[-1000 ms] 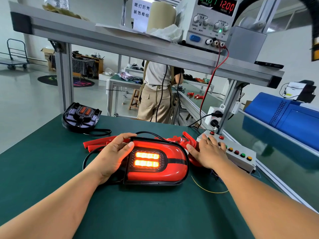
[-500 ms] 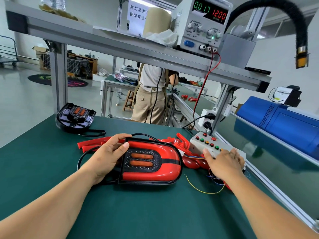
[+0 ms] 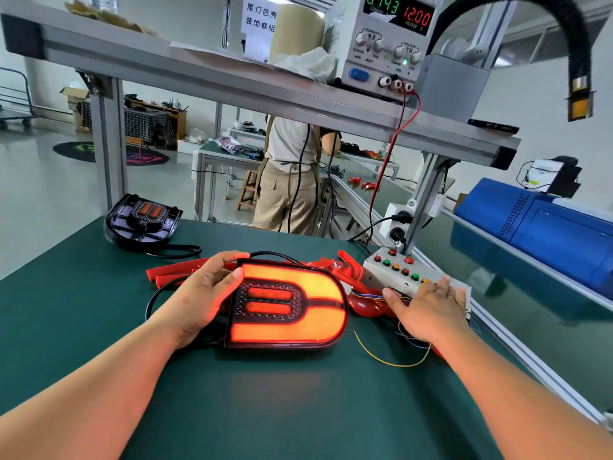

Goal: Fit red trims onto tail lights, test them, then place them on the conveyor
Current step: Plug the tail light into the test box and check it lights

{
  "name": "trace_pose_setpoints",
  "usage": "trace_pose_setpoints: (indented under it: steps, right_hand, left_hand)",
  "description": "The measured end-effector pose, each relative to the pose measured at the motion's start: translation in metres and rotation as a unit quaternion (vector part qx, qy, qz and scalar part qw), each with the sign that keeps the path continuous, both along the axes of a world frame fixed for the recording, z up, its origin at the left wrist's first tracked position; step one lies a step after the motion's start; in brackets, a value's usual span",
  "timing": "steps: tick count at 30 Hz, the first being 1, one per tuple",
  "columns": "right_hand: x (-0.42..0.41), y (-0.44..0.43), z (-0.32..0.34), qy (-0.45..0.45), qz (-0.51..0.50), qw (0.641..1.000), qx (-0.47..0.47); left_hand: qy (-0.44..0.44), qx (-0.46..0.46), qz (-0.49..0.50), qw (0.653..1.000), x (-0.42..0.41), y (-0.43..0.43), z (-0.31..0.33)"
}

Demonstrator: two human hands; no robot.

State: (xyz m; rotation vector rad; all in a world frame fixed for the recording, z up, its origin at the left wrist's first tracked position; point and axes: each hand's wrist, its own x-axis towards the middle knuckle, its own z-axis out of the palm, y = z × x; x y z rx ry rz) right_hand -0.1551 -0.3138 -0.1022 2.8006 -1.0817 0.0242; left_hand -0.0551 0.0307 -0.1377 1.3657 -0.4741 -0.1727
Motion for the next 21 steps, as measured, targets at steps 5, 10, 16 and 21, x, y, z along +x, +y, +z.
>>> trace_pose_setpoints:
  steps: [5, 10, 16, 21]
  right_hand:
    - [-0.0005, -0.0014, -0.0022, -0.013, 0.002, 1.0, -0.004]
    - [0.0004, -0.001, -0.0029, -0.011, 0.0, 1.0, -0.004]
    - [-0.0022, 0.0011, -0.001, -0.008, 0.005, 1.0, -0.011]
    - [-0.0035, 0.0035, 0.0006, -0.005, 0.005, 1.0, -0.009]
  left_hand:
    - [-0.008, 0.007, 0.001, 1.0, -0.0004, -0.0006, 0.0005]
    - [-0.008, 0.01, 0.003, 1.0, -0.0005, -0.0012, 0.0007]
    - [-0.007, 0.013, 0.004, 1.0, -0.0013, -0.0017, 0.0017]
    - [-0.003, 0.017, 0.008, 1.0, -0.0015, -0.0026, 0.0028]
